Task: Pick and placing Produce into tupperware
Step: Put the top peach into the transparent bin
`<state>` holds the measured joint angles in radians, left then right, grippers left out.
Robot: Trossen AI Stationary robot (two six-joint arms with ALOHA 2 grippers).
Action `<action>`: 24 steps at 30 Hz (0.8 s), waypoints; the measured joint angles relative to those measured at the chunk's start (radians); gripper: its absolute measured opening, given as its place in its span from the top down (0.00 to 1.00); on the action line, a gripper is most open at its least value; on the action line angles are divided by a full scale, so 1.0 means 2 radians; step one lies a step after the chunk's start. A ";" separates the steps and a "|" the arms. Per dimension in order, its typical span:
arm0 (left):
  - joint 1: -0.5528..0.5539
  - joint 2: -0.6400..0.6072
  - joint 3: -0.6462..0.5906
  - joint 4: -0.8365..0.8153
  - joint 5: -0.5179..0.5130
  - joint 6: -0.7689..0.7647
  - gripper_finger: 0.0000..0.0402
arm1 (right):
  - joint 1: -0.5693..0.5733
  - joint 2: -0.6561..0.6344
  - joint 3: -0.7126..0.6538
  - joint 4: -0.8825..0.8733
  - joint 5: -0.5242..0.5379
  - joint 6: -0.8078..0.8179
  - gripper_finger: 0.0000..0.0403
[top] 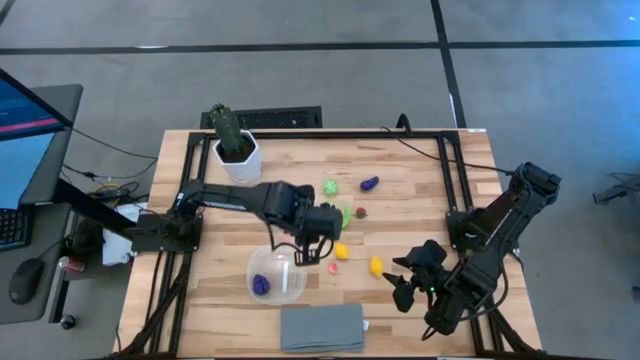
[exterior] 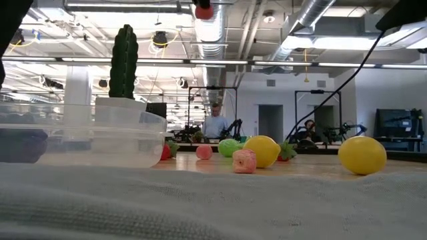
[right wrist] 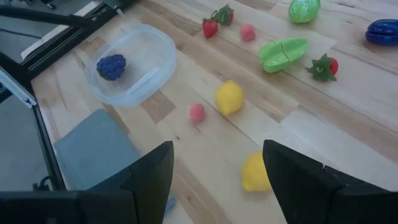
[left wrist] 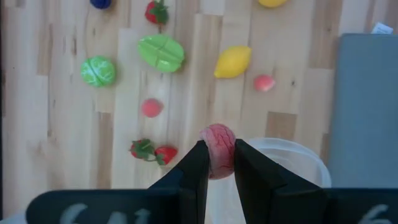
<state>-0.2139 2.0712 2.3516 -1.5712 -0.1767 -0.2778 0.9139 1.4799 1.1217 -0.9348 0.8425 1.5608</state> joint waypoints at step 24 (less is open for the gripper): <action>-0.085 -0.219 -0.453 0.192 -0.053 -0.225 0.87 | 0.012 0.000 0.000 0.000 -0.003 -0.022 0.33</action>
<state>-0.3843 1.6342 1.4462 -1.1875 -0.2833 -0.7281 0.9372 1.4799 1.1217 -0.9340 0.8370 1.5177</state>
